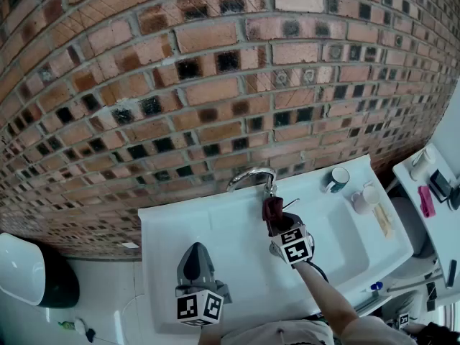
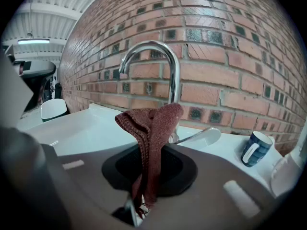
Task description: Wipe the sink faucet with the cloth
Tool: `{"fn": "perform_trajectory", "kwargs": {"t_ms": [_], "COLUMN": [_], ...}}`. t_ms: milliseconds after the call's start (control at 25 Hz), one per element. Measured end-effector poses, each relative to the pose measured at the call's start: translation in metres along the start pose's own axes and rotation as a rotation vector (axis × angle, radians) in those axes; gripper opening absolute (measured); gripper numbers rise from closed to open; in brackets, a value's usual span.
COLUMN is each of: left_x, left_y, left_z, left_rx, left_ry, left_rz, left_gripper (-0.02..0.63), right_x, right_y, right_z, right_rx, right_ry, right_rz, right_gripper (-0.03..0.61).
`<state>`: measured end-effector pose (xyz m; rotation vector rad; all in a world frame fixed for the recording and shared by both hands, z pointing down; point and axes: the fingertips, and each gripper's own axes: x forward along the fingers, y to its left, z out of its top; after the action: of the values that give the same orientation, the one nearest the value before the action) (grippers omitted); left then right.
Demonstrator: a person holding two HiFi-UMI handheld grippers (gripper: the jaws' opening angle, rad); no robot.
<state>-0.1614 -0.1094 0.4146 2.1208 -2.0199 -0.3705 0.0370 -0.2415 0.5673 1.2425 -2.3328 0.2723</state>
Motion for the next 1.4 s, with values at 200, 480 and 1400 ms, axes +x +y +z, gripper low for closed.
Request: {"fn": "perform_trajectory", "kwargs": {"t_ms": [200,480,1400], "left_x": [0.004,0.007,0.007], "left_y": [0.005,0.0,0.002], "left_z": [-0.002,-0.004,-0.004], "left_rx": [-0.004,-0.005,-0.012], "left_ry": [-0.002,0.003,-0.013], "left_rz": [0.006,-0.014,-0.014], "left_gripper": [0.004,0.005,0.005], "right_x": [0.003,0.002,-0.047], "right_y": [-0.002,-0.002,-0.078], "right_z": [0.002,0.001,0.049], "right_rx": [-0.033,-0.017,-0.086], "right_ry": [-0.005,-0.005,-0.123], "right_rz": [0.006,0.01,-0.173], "right_gripper": [0.048,0.048,0.049]}}
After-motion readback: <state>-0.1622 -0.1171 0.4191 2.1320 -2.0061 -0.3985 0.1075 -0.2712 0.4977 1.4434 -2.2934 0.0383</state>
